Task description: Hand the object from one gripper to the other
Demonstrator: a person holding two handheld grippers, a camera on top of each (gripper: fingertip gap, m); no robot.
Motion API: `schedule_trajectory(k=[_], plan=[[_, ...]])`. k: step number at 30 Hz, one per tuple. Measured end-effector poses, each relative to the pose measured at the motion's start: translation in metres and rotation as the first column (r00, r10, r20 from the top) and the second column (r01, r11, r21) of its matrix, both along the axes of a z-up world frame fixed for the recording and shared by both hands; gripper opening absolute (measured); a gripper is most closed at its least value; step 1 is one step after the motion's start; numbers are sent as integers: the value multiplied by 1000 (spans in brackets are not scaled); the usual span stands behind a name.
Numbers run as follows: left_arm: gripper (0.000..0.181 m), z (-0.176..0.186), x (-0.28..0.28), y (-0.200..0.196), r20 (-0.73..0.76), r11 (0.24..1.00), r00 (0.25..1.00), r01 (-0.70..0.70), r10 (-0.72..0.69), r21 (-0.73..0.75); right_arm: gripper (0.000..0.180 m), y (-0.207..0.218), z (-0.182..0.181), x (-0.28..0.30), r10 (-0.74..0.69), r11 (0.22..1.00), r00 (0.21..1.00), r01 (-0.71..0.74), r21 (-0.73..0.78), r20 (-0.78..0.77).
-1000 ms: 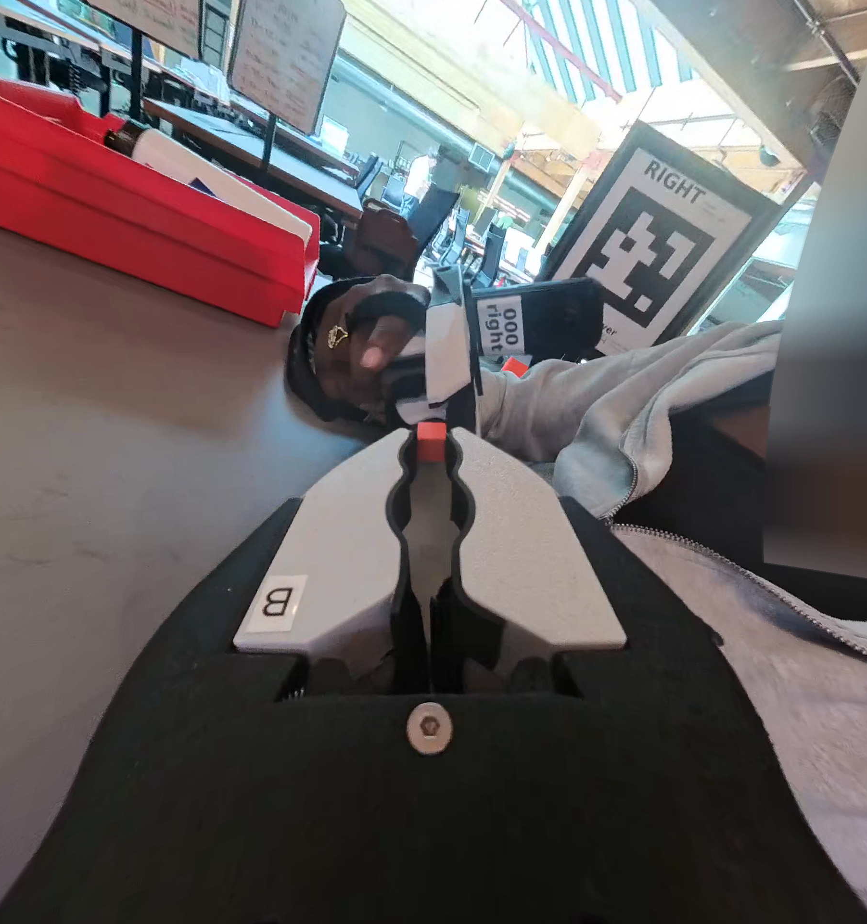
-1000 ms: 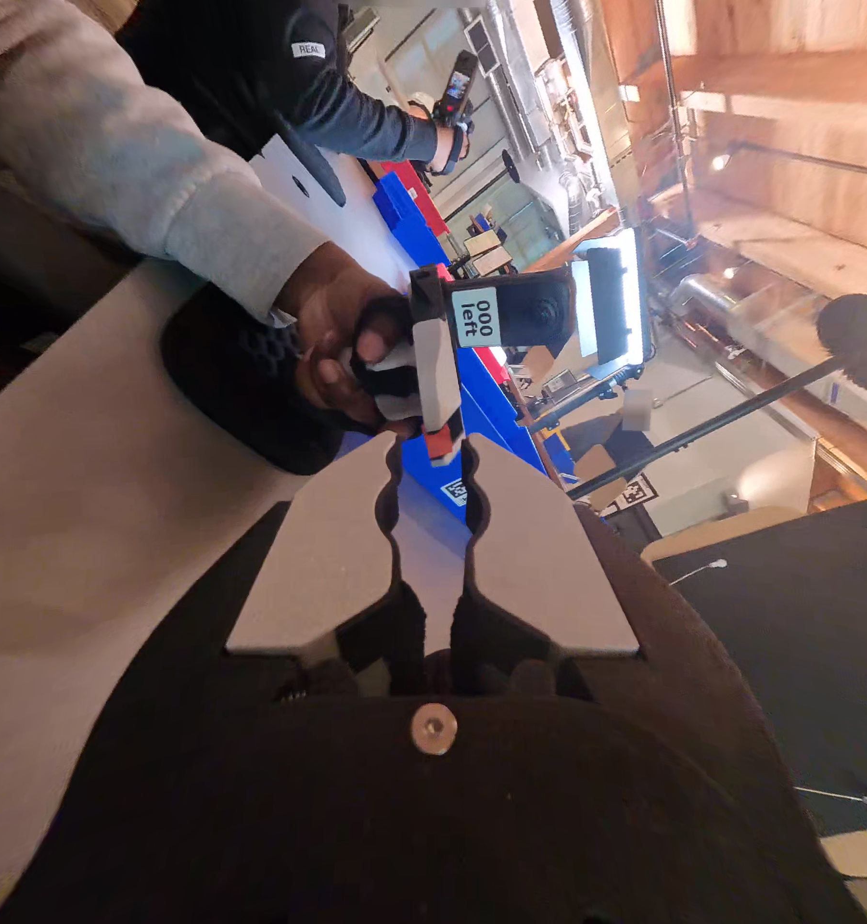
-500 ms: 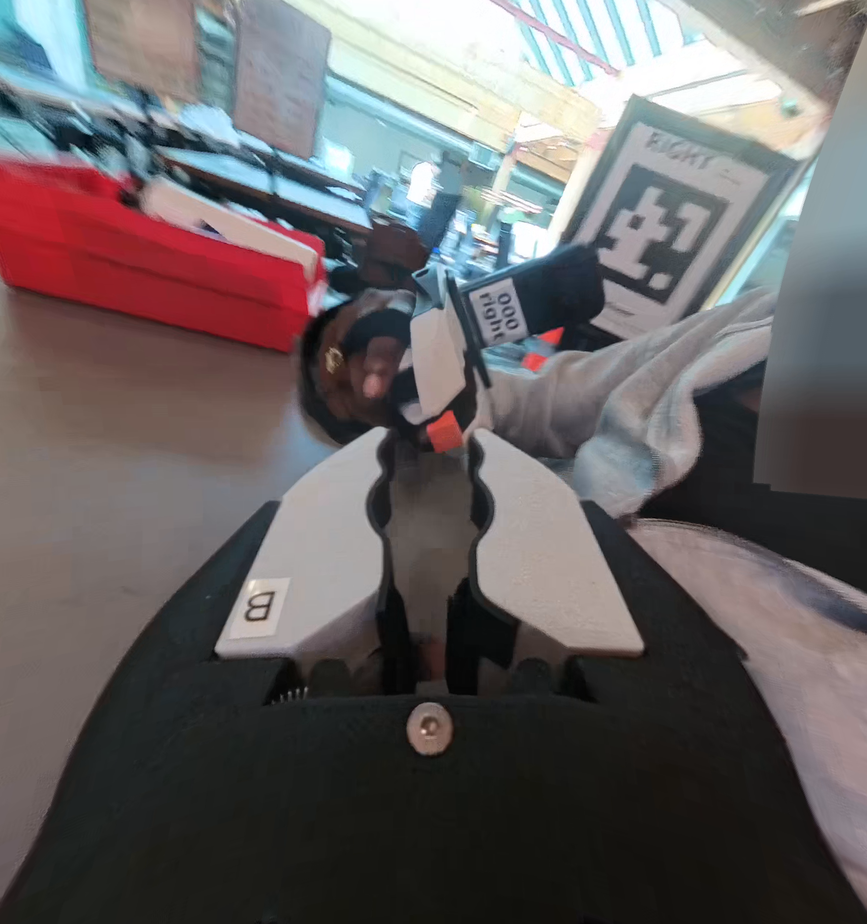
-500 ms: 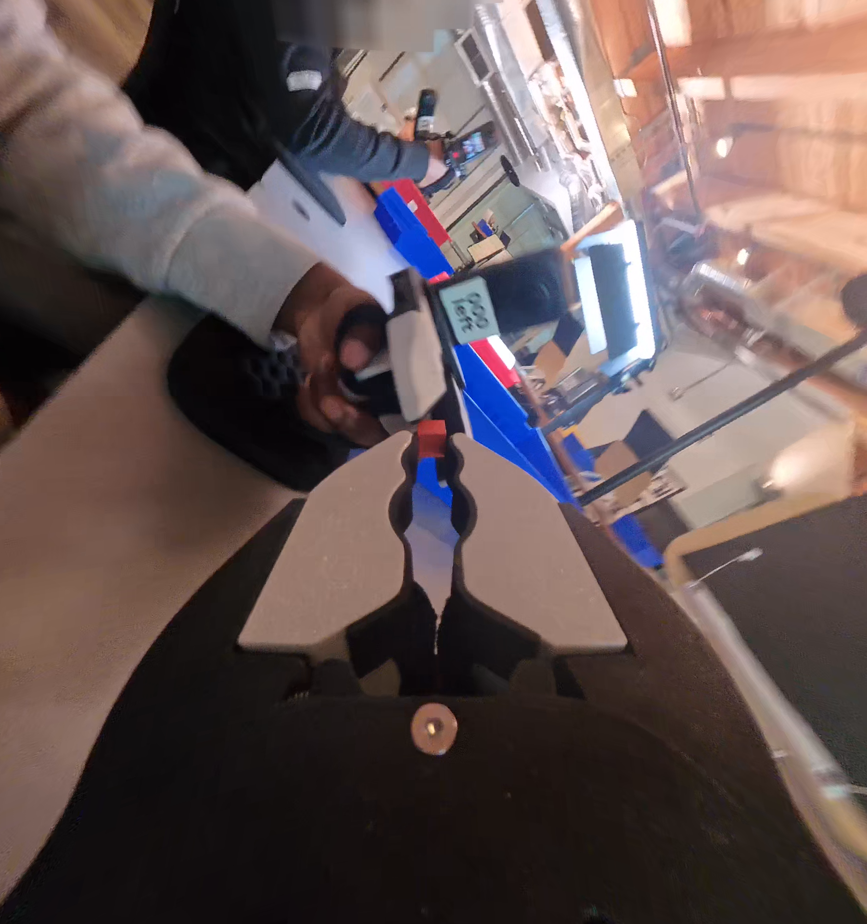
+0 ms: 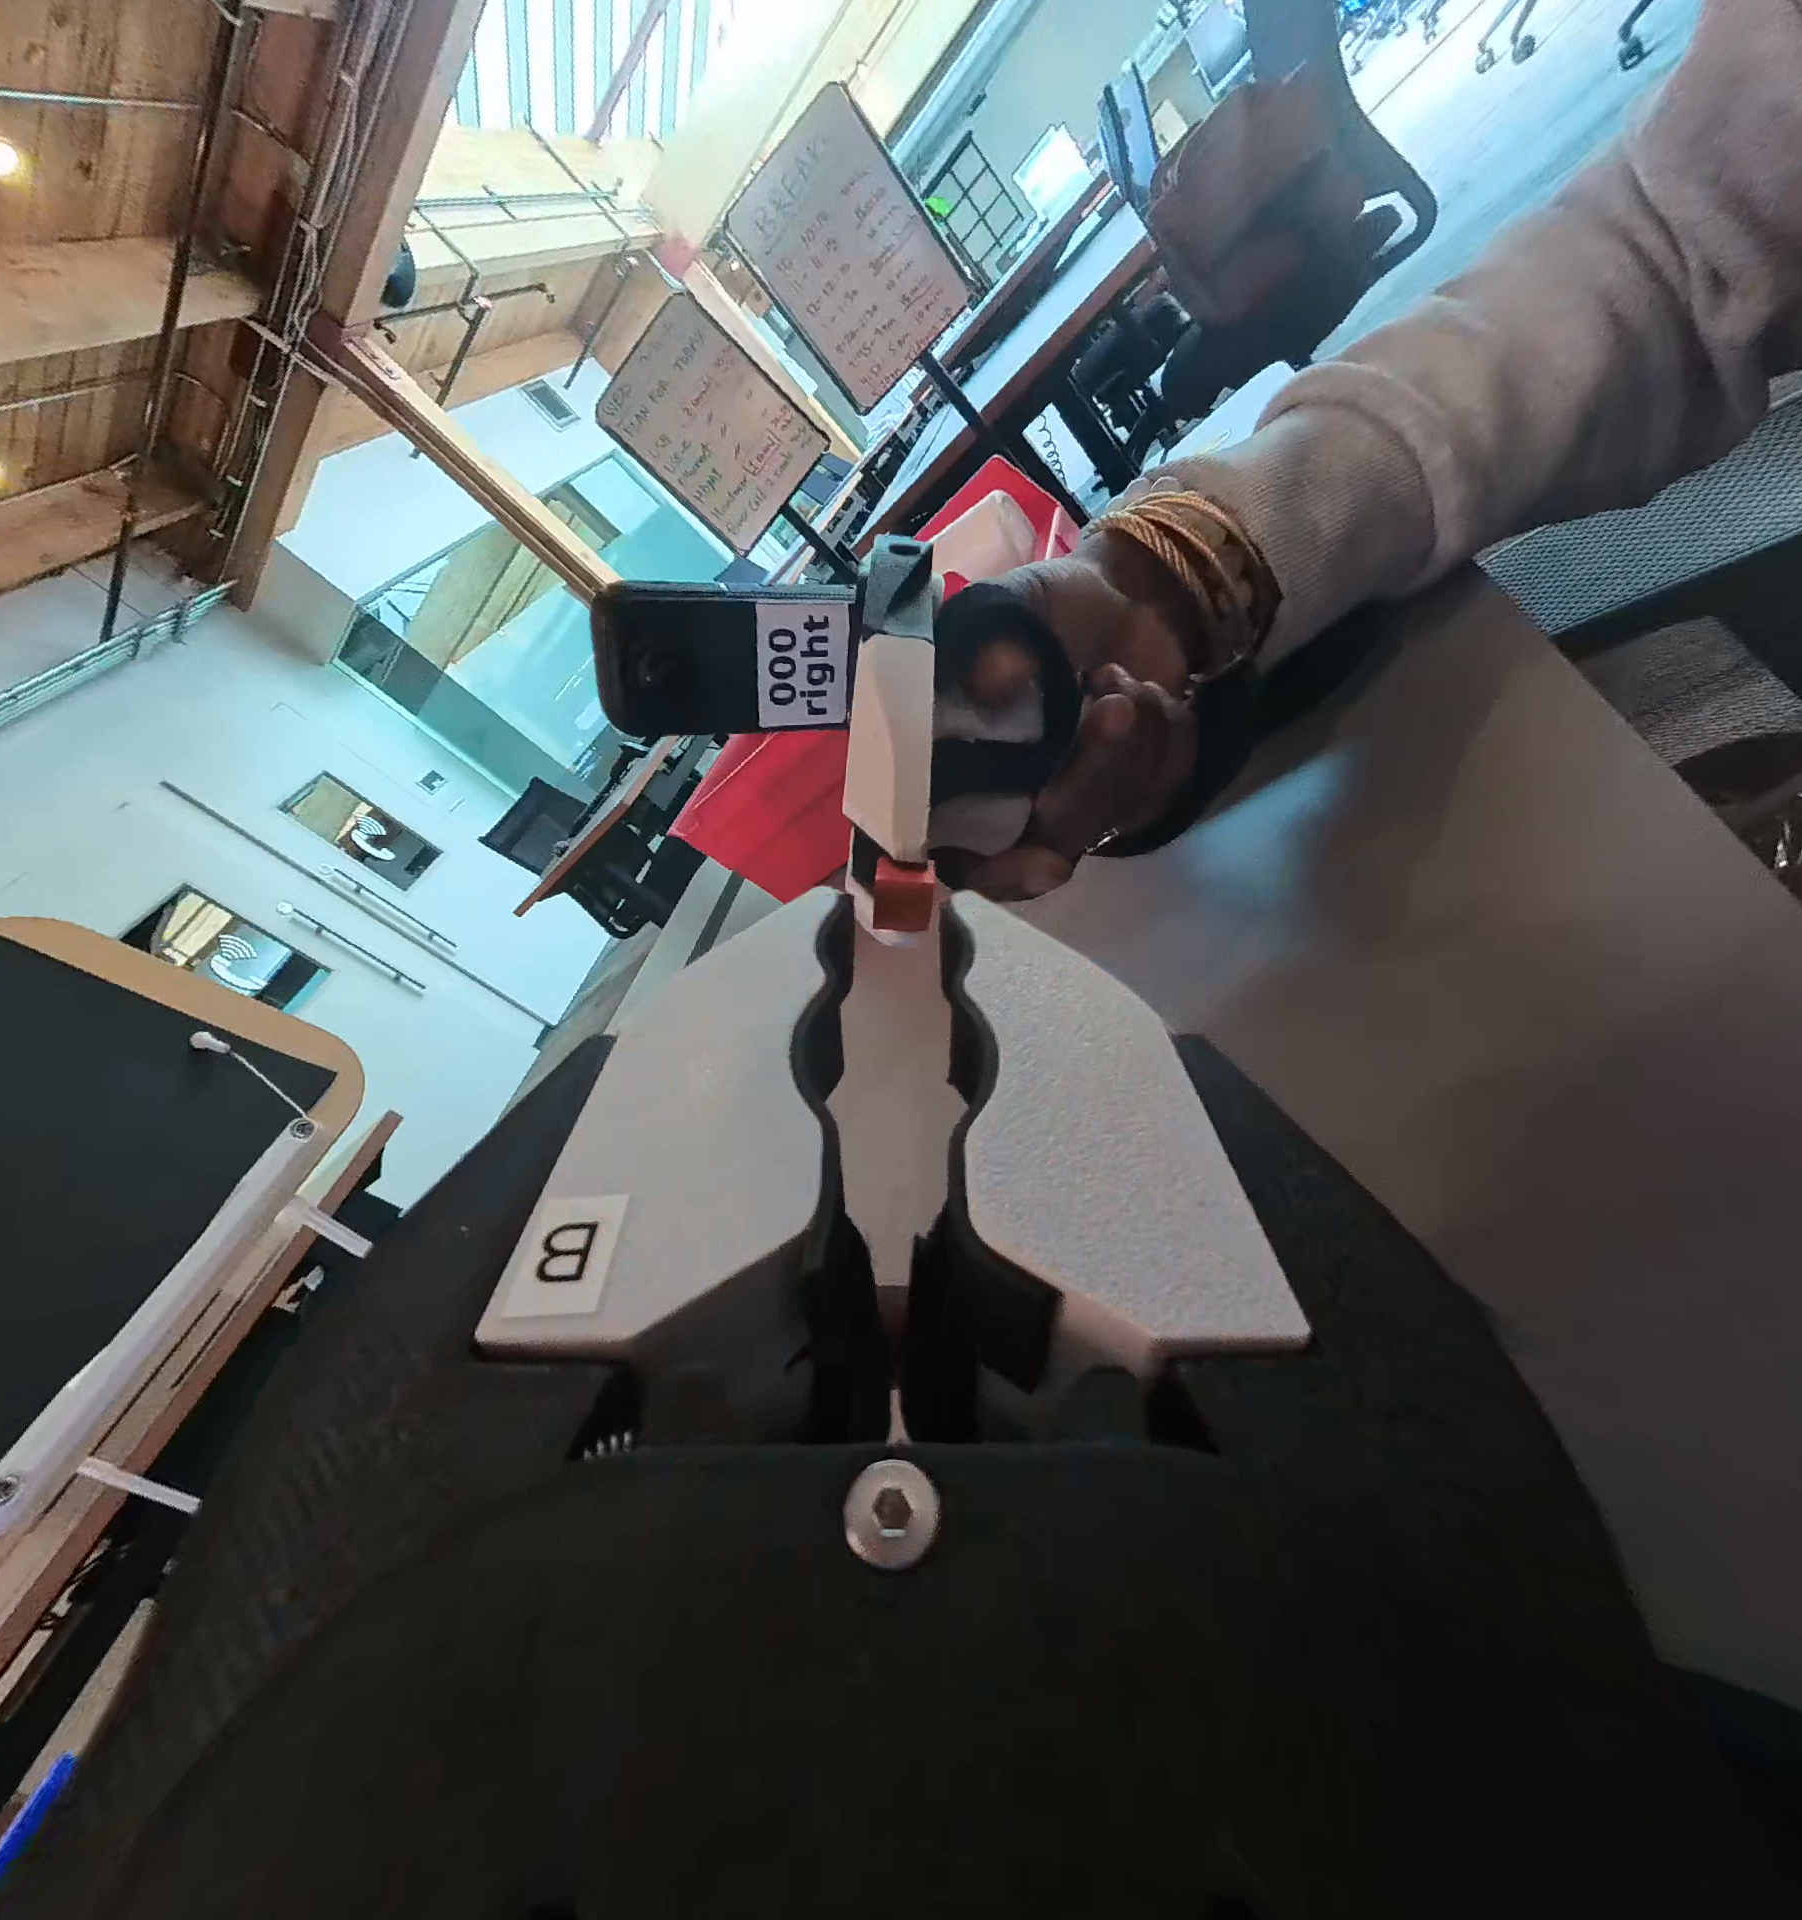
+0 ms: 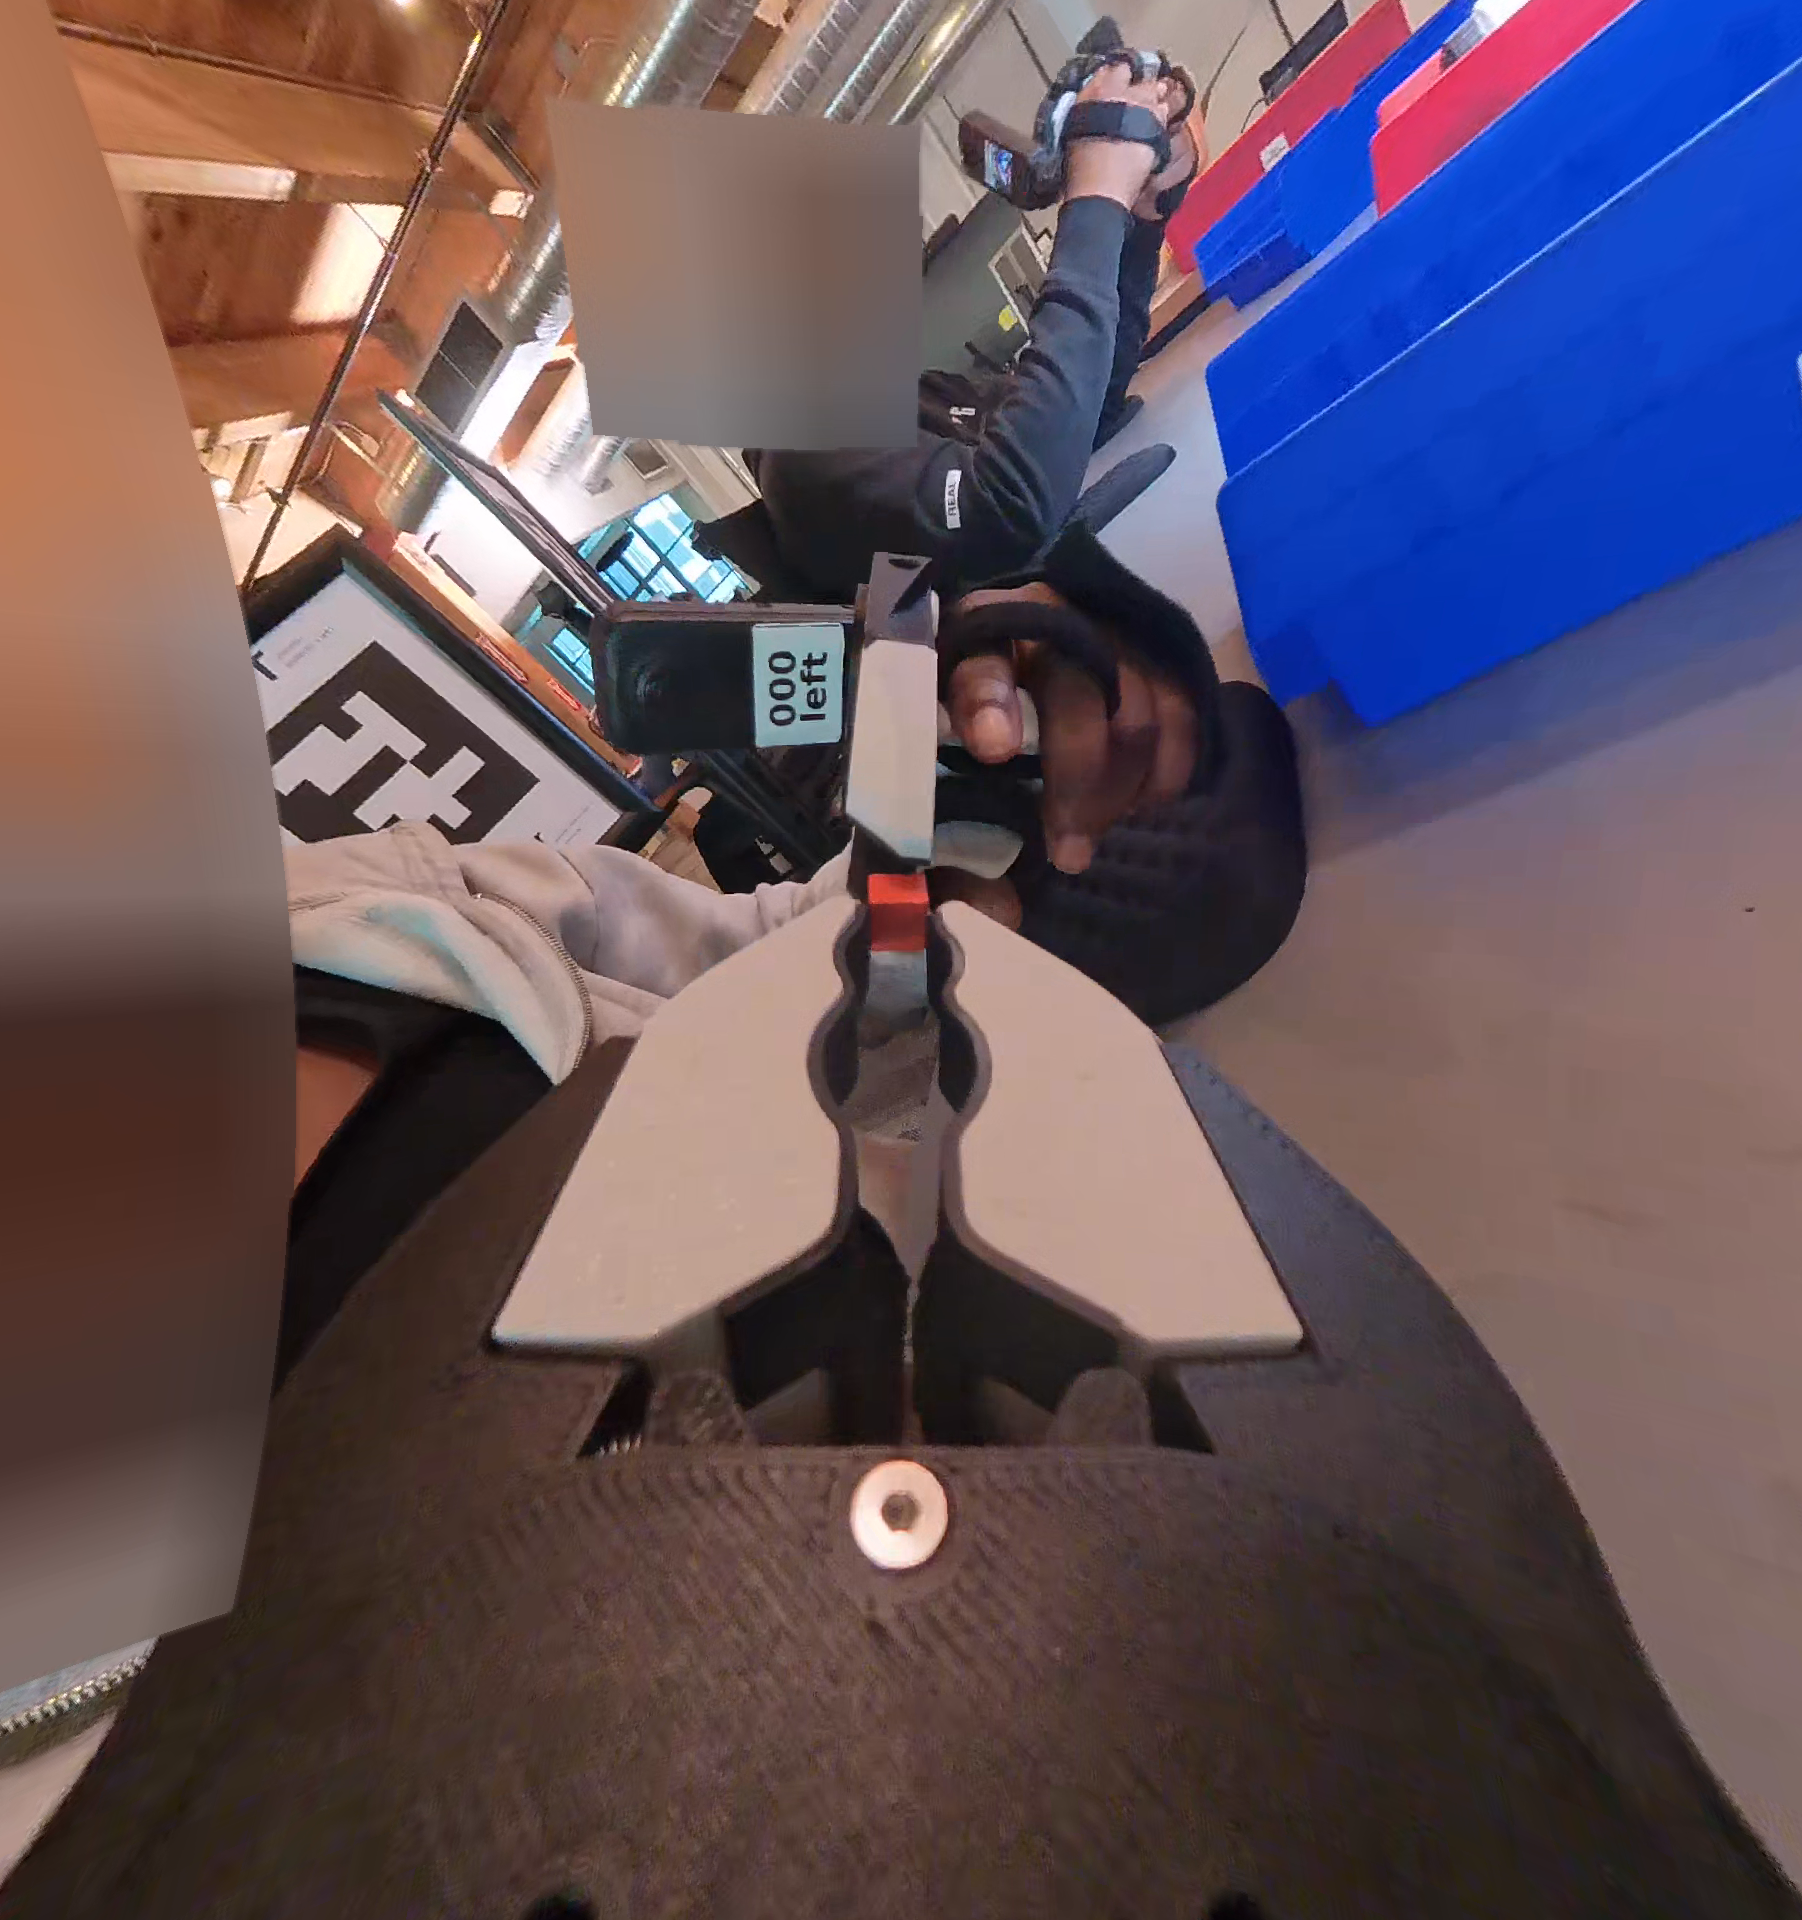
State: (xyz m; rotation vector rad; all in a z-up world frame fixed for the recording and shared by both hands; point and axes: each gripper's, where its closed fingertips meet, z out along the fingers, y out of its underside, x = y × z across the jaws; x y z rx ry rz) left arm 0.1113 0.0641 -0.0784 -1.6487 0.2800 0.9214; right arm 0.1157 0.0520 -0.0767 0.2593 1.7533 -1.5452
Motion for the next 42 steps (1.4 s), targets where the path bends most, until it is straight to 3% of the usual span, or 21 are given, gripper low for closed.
schedule_trajectory(k=[7, 9, 11, 13, 14, 16, 17, 19, 21, 28, 32, 33, 37, 39, 42], plan=[[10, -1, 1, -1, 80, 1000, 997, 16, -16, 11, 11, -1, 0, 1, -1, 1000, 1000, 1, 0, 13], [10, 3, 0, -3, 209, 996, 977, 36, -51, 78, 20, -2, 1, -3, -45, 999, 997, 44, -29, -64], [10, 11, -1, -9, 378, 980, 917, 56, -125, 188, 29, -1, 6, -10, -151, 987, 952, 128, -100, -267], [10, 13, 2, -11, 596, 947, 755, 103, -273, 304, 31, 2, 16, -12, -296, 952, 776, 196, -234, -557], [10, 13, 4, -12, 684, 924, 640, 115, -350, 364, 29, 5, 20, -9, -357, 932, 624, 190, -308, -695], [10, 9, 8, -12, 796, 888, 400, 126, -454, 443, 26, 9, 24, 4, -448, 894, 245, 120, -432, -860], [10, 8, 9, -11, 811, 876, 336, 126, -479, 466, 24, 9, 22, 11, -467, 884, 74, 72, -462, -881], [9, 3, 12, -9, 823, 881, 315, 142, -472, 451, 23, 3, 13, 16, -451, 887, -129, 47, -459, -883], [10, -1, 14, -6, 837, 897, 321, 151, -443, 416, 24, -1, 7, 14, -434, 890, -199, 54, -452, -878], [10, -4, 17, -4, 847, 899, 303, 168, -437, 404, 11, -5, -1, 11, -399, 901, -277, 59, -430, -874], [10, -1, 15, -5, 832, 894, 328, 159, -447, 418, 10, -6, 0, 10, -393, 903, -242, 78, -421, -887], [19, 3, 11, -5, 812, 891, 370, 135, -451, 433, 10, -5, 3, 7, -404, 897, -212, 98, -431, -890], [86, 16, -25, -16, 696, 878, 643, -77, -319, 473, 10, 15, 45, -27, -547, 793, -89, 265, -549, -833], [101, 19, -32, -20, 629, 875, 738, -109, -247, 471, 10, 42, 83, -60, -631, 694, -80, 387, -607, -772], [113, 18, -36, -19, 582, 889, 795, -131, -171, 440, 10, 100, 145, -121, -700, 533, -84, 599, -597, -709]])
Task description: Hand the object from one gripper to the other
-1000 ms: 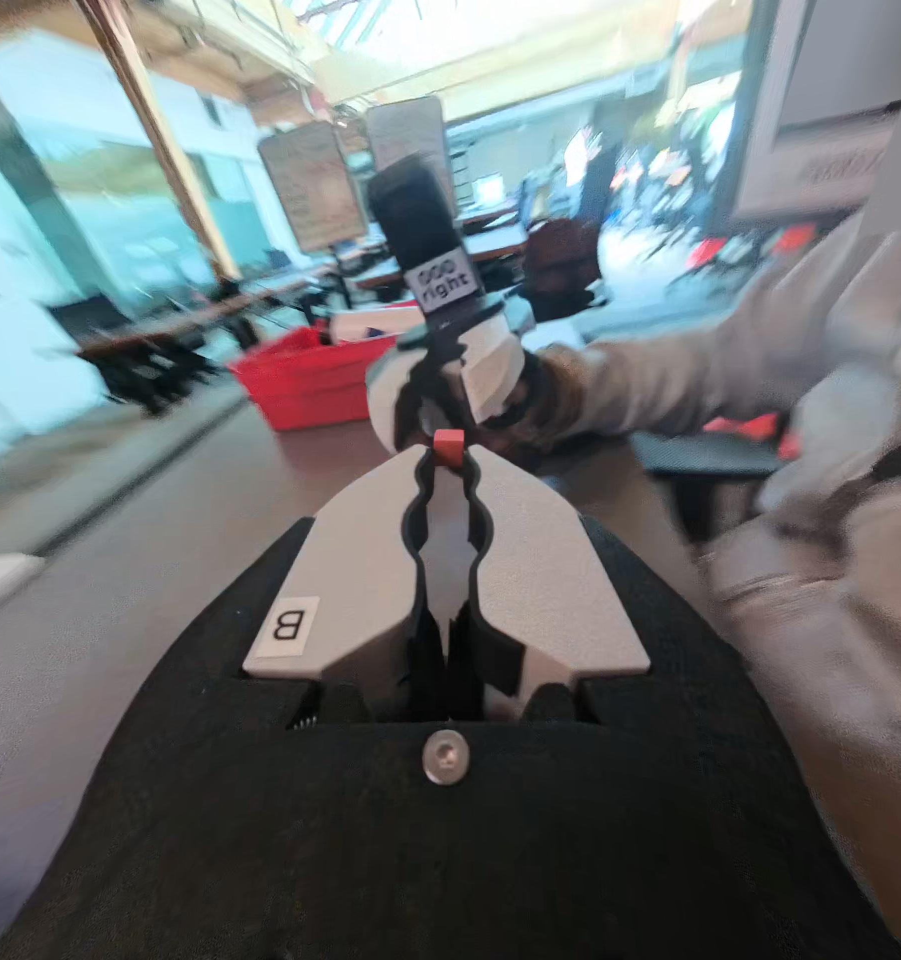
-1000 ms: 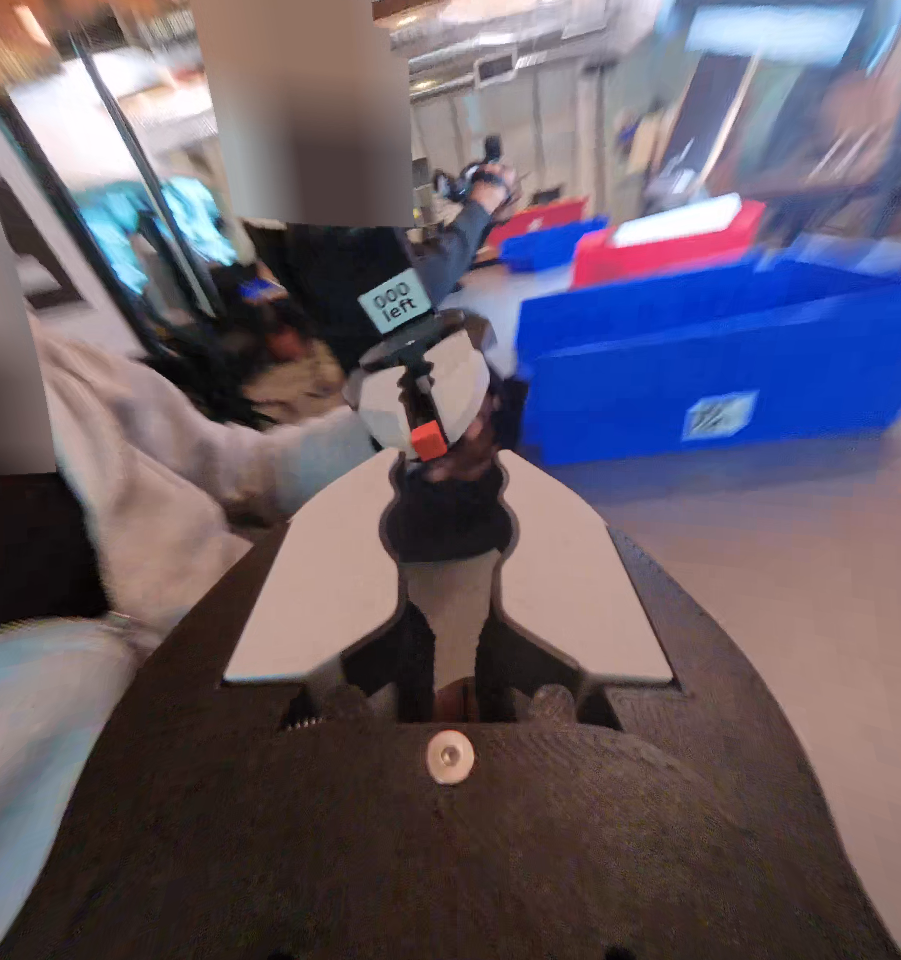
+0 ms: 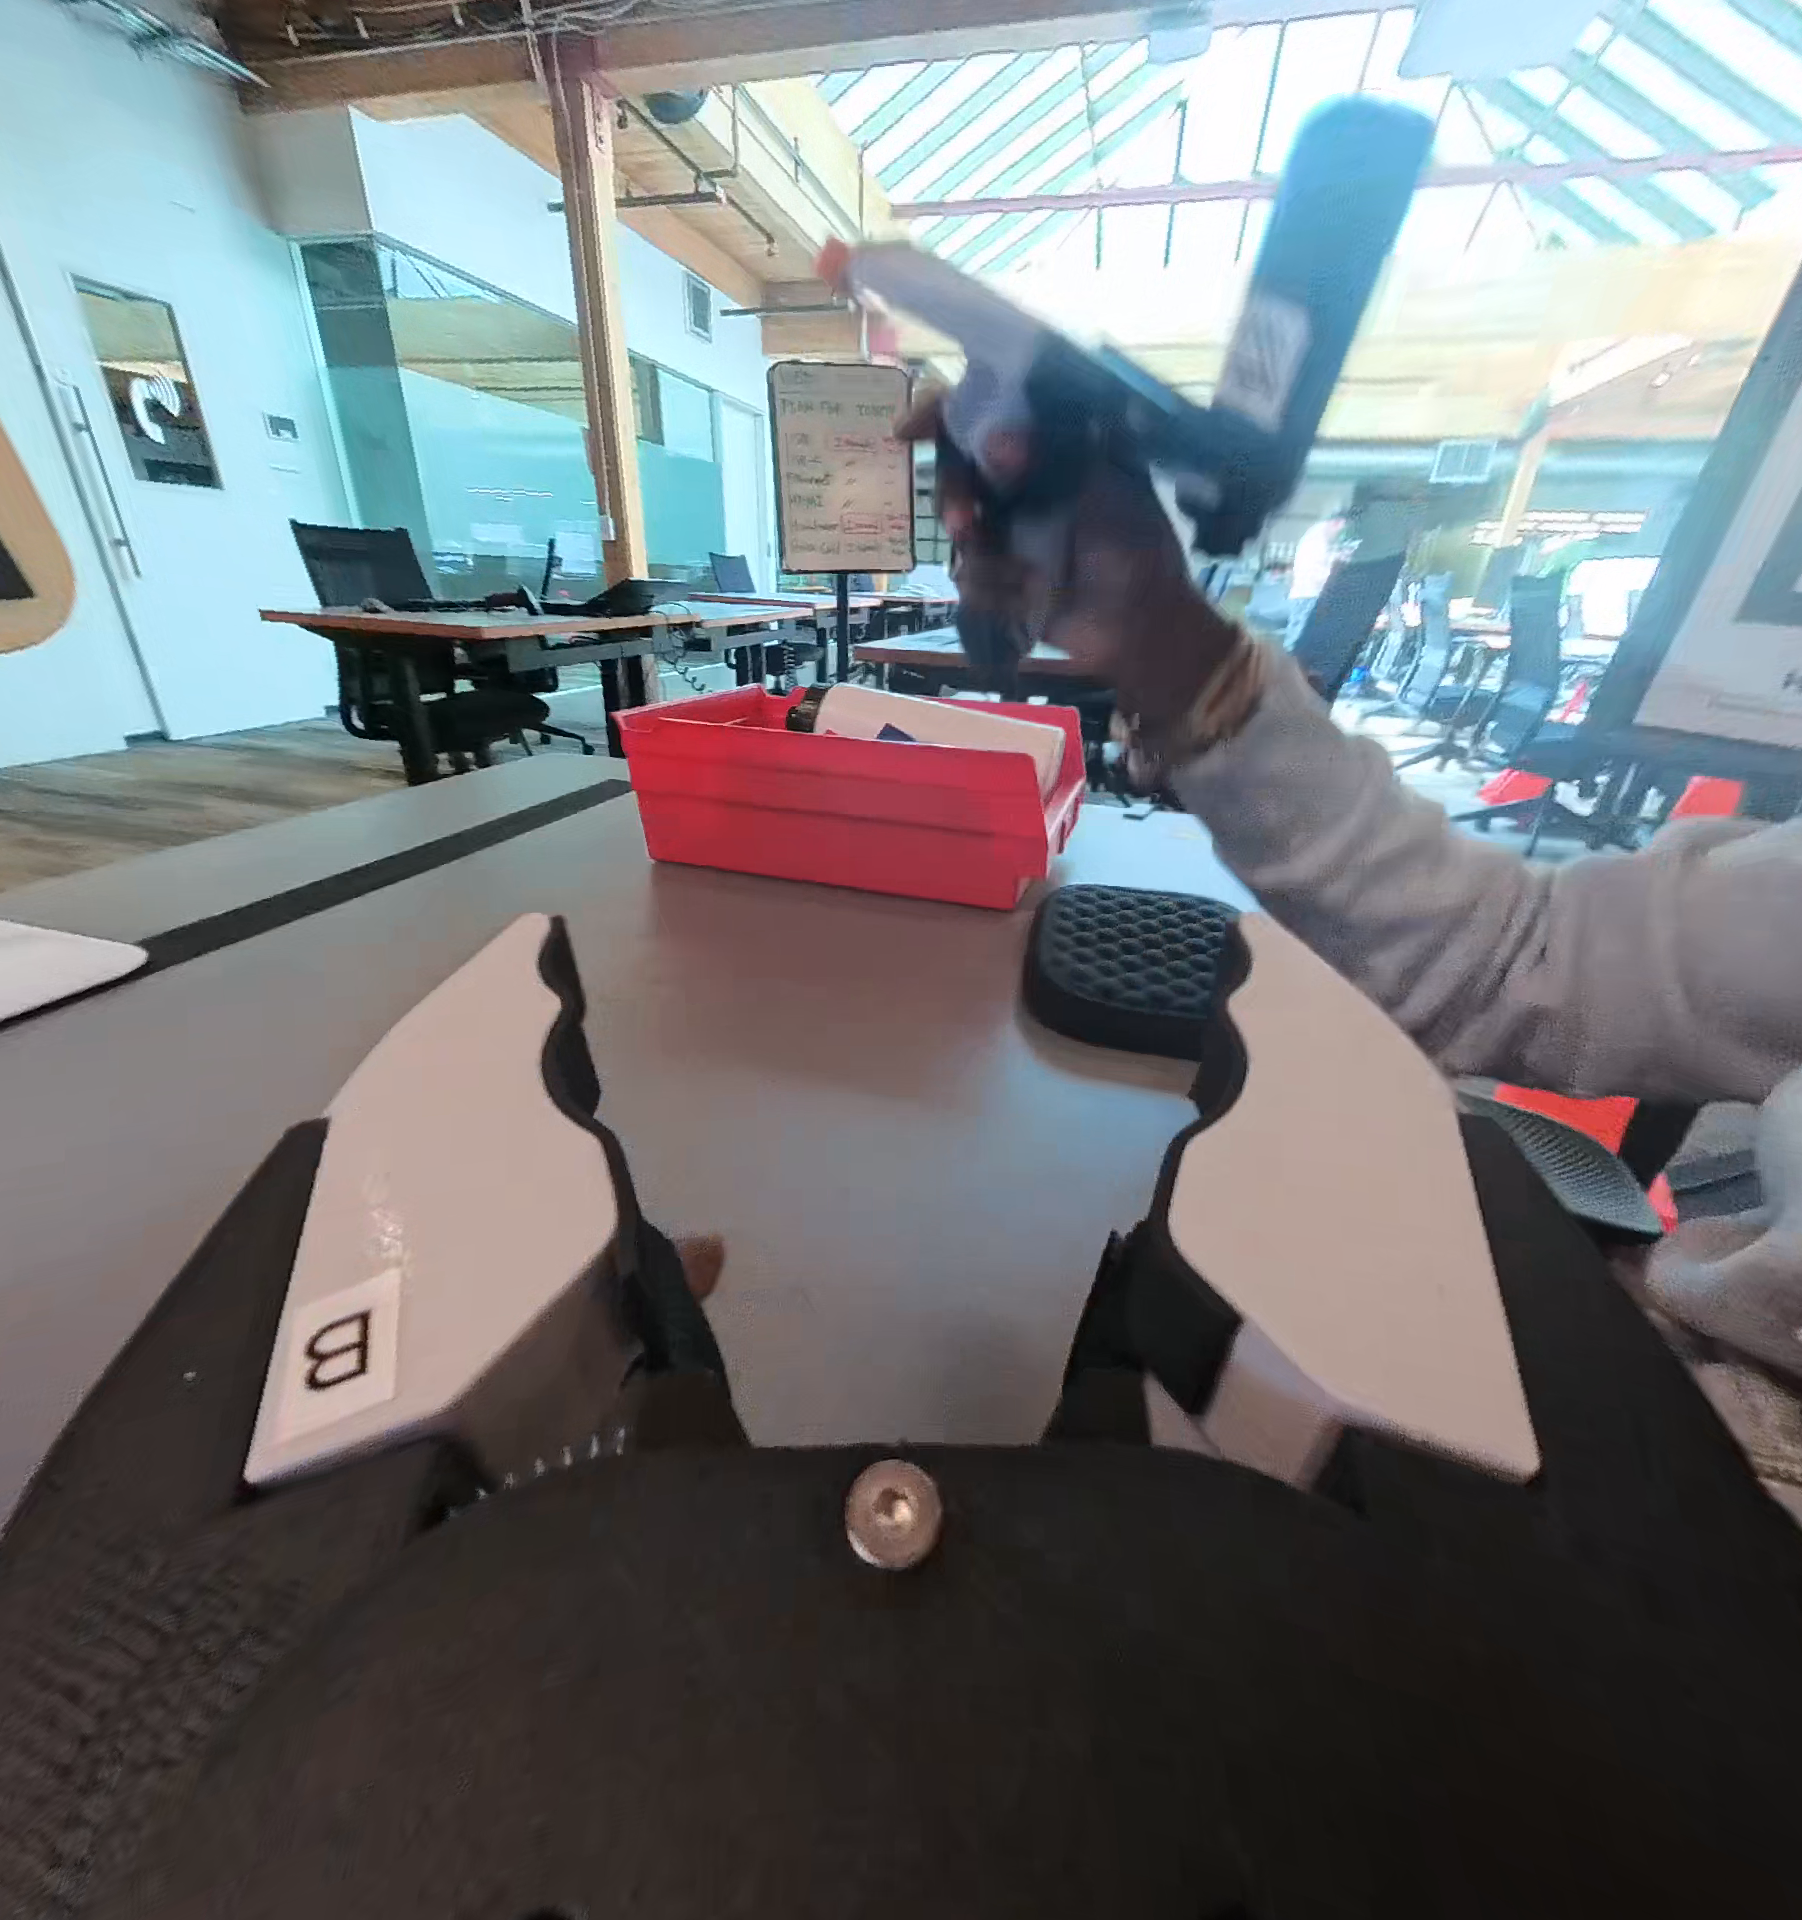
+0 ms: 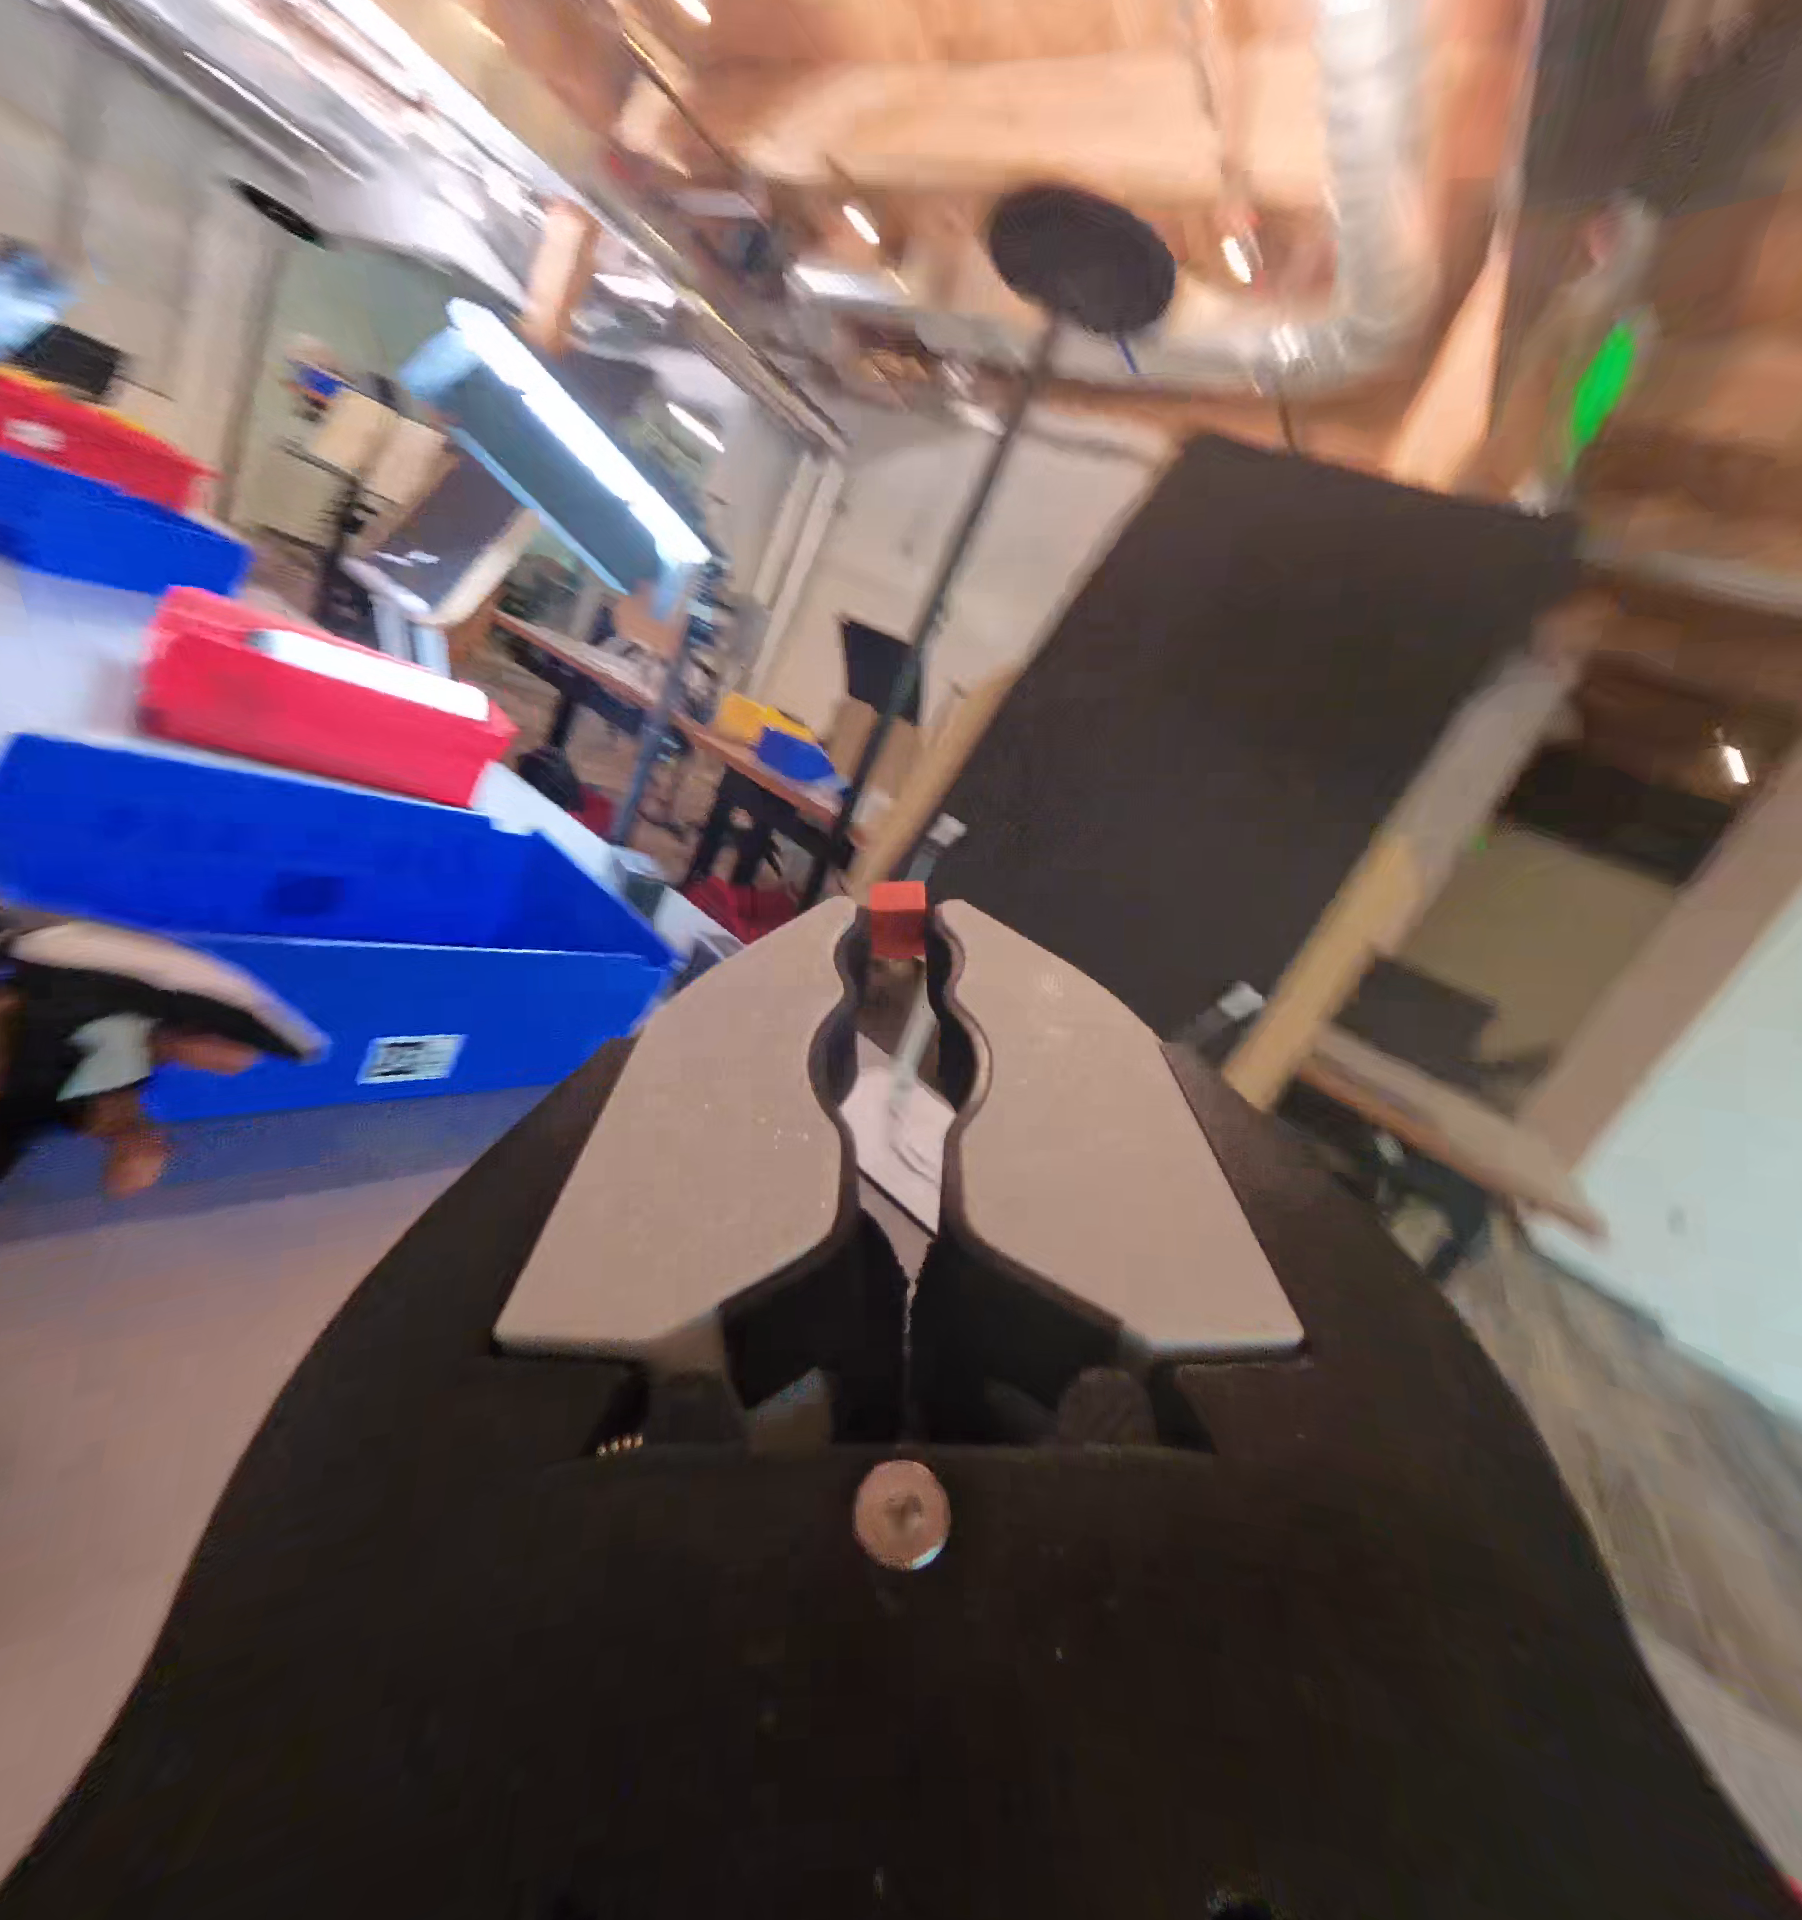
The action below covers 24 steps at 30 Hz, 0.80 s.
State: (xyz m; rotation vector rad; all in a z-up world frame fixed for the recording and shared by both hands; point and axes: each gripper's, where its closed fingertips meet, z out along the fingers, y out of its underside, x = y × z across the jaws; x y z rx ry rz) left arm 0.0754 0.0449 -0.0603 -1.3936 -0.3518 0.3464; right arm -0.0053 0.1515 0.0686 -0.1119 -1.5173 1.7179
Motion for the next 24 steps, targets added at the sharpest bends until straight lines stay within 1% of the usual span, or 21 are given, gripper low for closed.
schedule_trajectory(k=[1, 3, 5, 7, 9, 10, 12, 14, 16, 19, 22, 24], plan=[[116, 0, 0, 1, -10, 1000, 1000, -5, 5, -9, 10, 21, 16, -21, -60, 998, 996, 60, -5, 70], [117, 1, 3, 3, -35, 1000, 999, 3, -4, -15, 10, 70, 39, -63, -204, 979, 961, 204, 22, 184], [118, 1, 4, 4, -51, 1000, 999, 2, -3, -18, 10, 124, 43, -100, -340, 938, 893, 343, 44, 295], [120, 0, 4, 5, -52, 1000, 999, 4, -5, -23, 10, 172, 23, -129, -407, 900, 792, 433, 52, 455], [121, 0, 4, 5, -49, 1000, 999, 5, -6, -14, 10, 200, -16, -145, -365, 899, 669, 434, 60, 647], [121, 0, 4, 5, -47, 1000, 999, 7, -7, -8, 10, 208, -36, -150, -333, 905, 608, 420, 65, 721], [121, 1, 4, 5, -43, 1000, 999, 13, -13, 6, 10, 219, -76, -153, -309, 906, 495, 414, 93, 812], [121, 1, 3, 5, -36, 1000, 999, 10, -9, 14, 10, 223, -112, -151, -316, 911, 419, 384, 149, 852], [121, 2, 3, 5, -38, 1000, 999, 8, -8, 17, 10, 232, -138, -147, -355, 900, 311, 367, 233, 882], [129, 2, 3, 5, -23, 1000, 1000, 4, -4, 16, 10, 232, -152, -145, -357, 906, 268, 332, 262, 895], [134, 2, 3, 6, 12, 1000, 1000, 12, -13, 21, 10, 237, -172, -145, -433, 876, 195, 324, 359, 880], [136, 1, 5, 7, 21, 1000, 1000, 21, -22, 19, 10, 234, -177, -146, -440, 875, 176, 304, 377, 881]])
